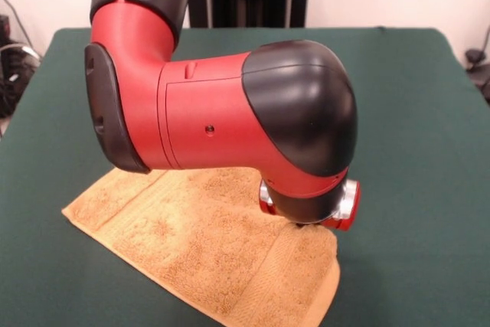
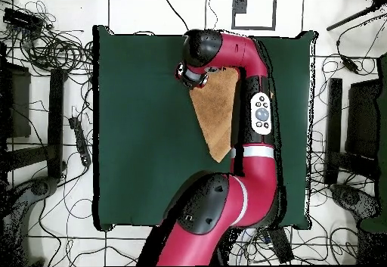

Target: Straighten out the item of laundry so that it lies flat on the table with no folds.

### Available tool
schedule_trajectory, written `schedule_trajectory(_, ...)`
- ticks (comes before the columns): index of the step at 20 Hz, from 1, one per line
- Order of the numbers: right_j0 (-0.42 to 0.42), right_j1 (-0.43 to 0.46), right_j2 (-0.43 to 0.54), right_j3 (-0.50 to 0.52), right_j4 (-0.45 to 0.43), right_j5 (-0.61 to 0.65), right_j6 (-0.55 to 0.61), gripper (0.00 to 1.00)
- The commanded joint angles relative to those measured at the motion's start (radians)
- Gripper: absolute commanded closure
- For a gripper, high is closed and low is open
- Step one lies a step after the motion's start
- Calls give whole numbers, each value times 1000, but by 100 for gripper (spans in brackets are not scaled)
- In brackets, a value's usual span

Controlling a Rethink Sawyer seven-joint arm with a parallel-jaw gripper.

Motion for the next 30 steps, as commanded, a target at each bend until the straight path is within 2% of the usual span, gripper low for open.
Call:
schedule_trajectory(1, 3, 34, -25, 167, -41, -291, -309, 100)
schedule_trajectory(14, 1, -29, -19, 254, -2, -274, -246, 100)
schedule_trajectory(30, 17, -32, -11, 246, 21, -224, -187, 100)
